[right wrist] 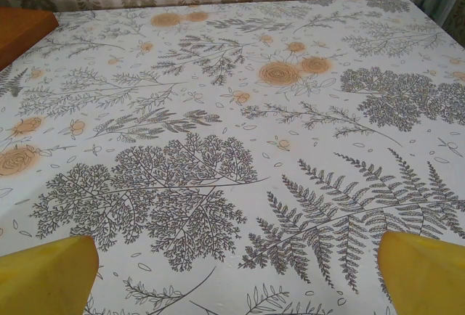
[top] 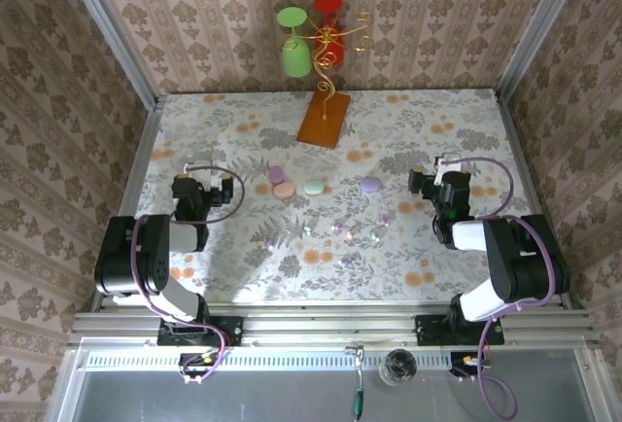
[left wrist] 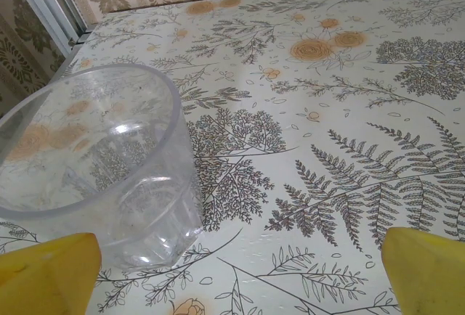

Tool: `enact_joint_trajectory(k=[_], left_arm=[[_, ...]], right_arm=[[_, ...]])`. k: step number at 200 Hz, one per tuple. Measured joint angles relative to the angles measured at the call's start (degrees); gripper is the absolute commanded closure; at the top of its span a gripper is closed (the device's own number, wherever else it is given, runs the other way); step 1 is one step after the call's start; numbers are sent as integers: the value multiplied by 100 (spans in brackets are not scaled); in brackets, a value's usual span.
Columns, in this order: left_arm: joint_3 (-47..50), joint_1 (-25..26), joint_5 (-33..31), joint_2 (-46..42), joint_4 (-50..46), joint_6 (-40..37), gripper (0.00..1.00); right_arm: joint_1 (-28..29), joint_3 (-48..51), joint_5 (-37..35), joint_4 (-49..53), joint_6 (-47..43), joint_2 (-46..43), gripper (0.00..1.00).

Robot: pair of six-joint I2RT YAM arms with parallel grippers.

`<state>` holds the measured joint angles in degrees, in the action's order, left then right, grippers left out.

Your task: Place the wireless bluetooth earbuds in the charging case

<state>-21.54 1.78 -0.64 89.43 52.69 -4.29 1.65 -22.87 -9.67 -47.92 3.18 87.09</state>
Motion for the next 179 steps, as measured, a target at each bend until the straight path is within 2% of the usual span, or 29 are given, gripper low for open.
enact_joint_trajectory(k=[179], left_arm=[[0, -85, 70, -2, -44, 2, 0]], right_arm=[[0, 0, 68, -33, -4, 0, 0]])
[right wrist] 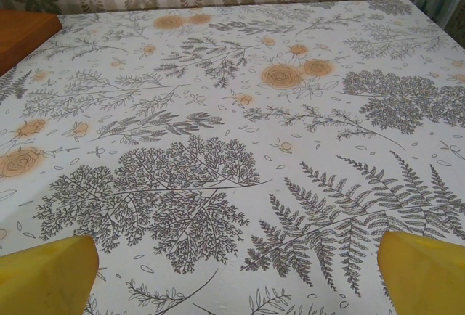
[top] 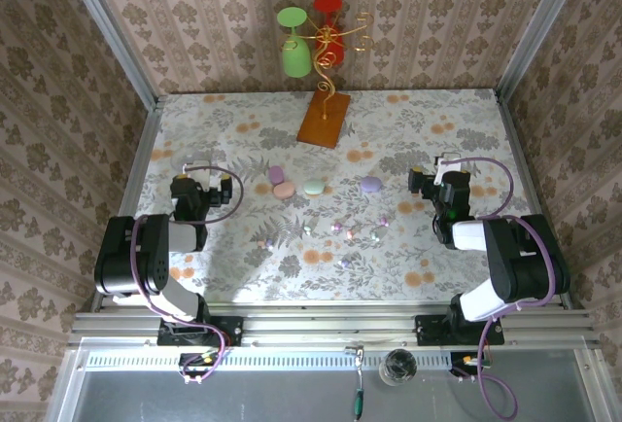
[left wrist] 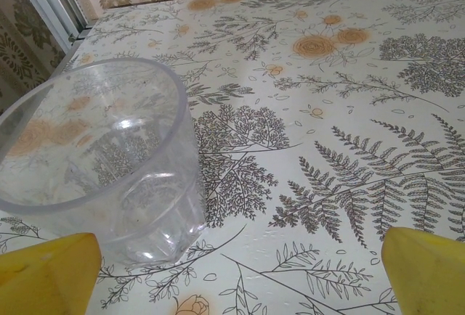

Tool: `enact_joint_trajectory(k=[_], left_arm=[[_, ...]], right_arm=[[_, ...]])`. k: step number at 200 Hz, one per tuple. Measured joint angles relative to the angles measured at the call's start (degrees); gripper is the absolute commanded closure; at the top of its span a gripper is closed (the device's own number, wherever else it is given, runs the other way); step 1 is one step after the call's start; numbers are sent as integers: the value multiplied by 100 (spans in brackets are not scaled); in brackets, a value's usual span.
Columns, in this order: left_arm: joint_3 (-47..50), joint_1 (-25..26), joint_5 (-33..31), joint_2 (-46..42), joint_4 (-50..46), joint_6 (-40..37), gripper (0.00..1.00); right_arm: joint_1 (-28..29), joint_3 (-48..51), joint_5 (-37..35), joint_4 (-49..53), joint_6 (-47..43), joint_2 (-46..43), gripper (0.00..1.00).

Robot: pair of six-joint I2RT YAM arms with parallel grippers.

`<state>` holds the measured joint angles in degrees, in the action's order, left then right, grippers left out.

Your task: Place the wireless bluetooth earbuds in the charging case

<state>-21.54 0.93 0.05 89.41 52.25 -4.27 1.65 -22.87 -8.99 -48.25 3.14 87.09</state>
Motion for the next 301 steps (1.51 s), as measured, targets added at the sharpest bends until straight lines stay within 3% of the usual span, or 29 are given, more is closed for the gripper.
enact_joint_trajectory(k=[99, 149, 188, 217, 260, 301], left_arm=[[2, 28, -98, -186, -151, 0, 0], [-7, 378, -487, -1462, -835, -66, 0], [-400, 935, -566, -2159, -1853, -402, 0], [-931, 1440, 61, -2232, -2793, -1019, 0], [-2035, 2037, 1117, -1377, -4489, -1954, 0], [-3163, 2339, 1438, -481, -6133, -2564, 2]], right_arm=[[0, 0, 66, 105, 0, -55, 0], [0, -131, 227, 1235, -83, -1338, 0], [129, -483, 518, 2424, -50, -2308, 0], [260, -857, 1029, 3180, 140, -2712, 0], [691, -1034, 2041, 3759, 636, -2618, 0], [1281, -1204, 2833, 3941, 977, -1934, 0]])
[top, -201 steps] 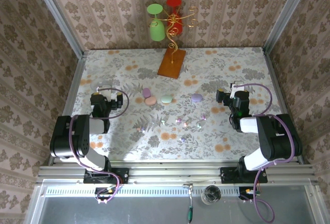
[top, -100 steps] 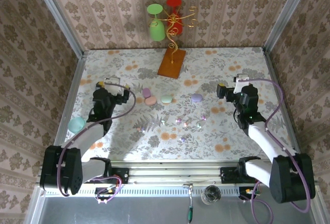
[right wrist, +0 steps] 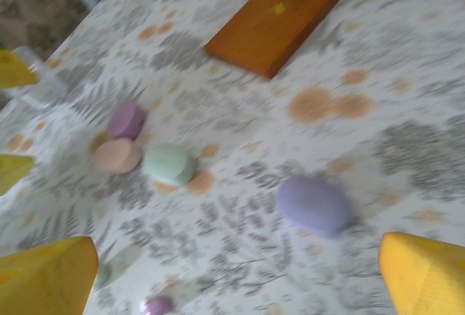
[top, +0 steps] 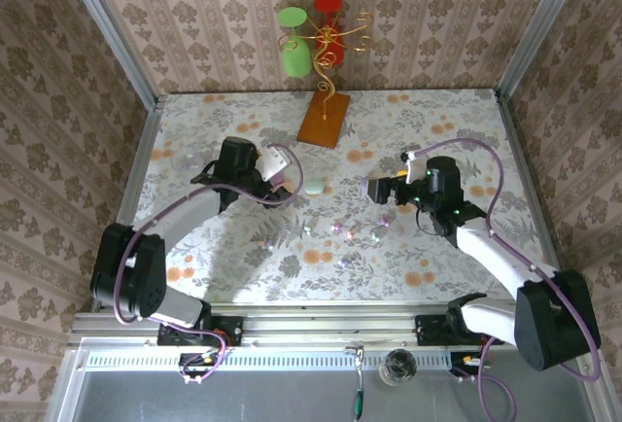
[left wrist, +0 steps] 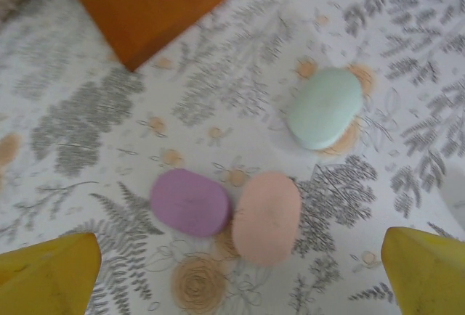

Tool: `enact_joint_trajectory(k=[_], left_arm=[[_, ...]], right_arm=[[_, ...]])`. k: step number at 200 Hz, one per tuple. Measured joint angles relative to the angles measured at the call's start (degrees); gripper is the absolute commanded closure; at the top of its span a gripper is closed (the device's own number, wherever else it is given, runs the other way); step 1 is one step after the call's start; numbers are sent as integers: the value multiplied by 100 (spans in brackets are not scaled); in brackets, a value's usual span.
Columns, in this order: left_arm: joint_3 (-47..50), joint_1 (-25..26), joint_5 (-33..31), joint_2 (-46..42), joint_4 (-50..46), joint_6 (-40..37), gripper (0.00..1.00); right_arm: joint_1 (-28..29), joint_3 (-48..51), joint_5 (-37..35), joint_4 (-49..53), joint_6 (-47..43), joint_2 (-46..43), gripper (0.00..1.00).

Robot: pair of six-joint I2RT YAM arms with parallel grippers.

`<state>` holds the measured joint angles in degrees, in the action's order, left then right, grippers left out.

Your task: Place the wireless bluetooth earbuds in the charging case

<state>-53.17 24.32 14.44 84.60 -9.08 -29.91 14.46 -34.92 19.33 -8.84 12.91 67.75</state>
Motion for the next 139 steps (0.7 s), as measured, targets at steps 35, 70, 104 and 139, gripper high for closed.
enact_joint_trajectory(k=[35, 70, 104, 139], left_arm=[[-800, 153, -142, 680, -1147, -184, 11], [-1388, 350, -337, 1403, -1891, -199, 21], [-1858, 385, -562, 2035, -2317, -177, 21], [-2249, 389, -726, 2428, -2586, -136, 21]], right_arm=[[393, -13, 278, -166, 216, 529, 0], [514, -87, 352, -339, 310, 879, 0], [531, -94, 363, -485, 387, 994, 0], [531, -94, 363, -490, 385, 1023, 0]])
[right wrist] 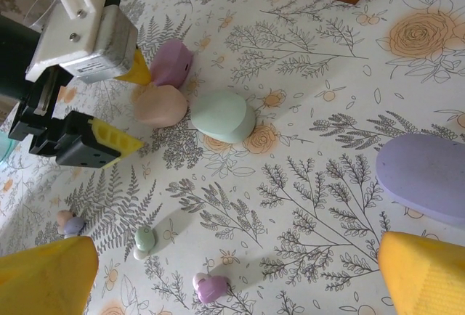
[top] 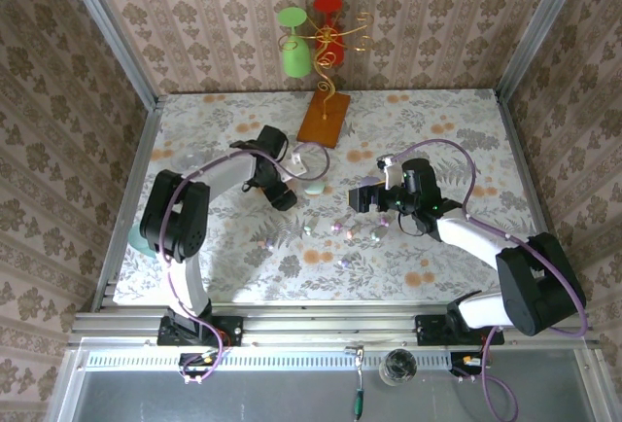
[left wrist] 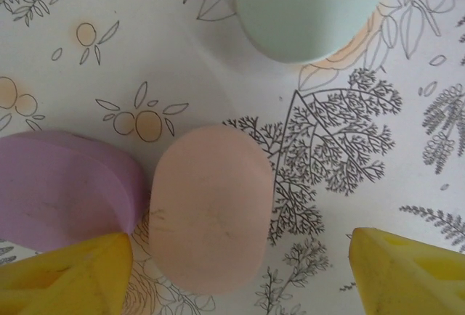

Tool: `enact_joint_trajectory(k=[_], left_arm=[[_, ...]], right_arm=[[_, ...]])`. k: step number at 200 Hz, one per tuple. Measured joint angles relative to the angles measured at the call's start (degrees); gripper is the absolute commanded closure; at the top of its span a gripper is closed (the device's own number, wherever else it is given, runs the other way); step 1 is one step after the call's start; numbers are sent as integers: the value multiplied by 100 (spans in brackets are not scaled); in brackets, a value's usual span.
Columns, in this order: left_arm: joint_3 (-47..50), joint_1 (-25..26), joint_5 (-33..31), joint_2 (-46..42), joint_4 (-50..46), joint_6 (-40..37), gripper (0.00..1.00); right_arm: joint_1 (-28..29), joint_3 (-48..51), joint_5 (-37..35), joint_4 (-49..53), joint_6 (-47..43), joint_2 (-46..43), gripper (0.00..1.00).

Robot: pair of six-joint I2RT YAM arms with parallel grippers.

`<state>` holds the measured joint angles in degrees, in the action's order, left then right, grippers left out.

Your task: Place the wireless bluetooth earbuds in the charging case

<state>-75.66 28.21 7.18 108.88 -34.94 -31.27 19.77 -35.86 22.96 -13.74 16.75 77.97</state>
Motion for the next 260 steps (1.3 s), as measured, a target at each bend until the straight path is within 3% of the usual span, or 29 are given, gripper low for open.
enact_joint_trajectory(k=[54, 84, 120, 148, 166, 227, 260], left_arm=[[-560, 28, -127, 420, -306, 22, 26], [-706, 28, -164, 699, -450, 42, 37], [-704, 39, -221, 754, -660, 59, 37], [-656, 61, -225, 750, -649, 79, 59], [-649, 74, -225, 730, -658, 48, 67], [24, 74, -153, 221, -208, -33, 68], [474, 87, 219, -483, 229, -256, 66]], right_arm=[[0, 0, -9, -33, 0, 52, 0], [0, 0, -22, -44, 2, 79, 0], [0, -4, -26, -101, 2, 153, 0], [0, -7, -24, -136, 28, 341, 0], [0, -7, -26, -144, 131, 352, 0], [0, -70, -249, -136, 743, 190, 0], [0, -181, -188, -66, 1401, 7, 4]])
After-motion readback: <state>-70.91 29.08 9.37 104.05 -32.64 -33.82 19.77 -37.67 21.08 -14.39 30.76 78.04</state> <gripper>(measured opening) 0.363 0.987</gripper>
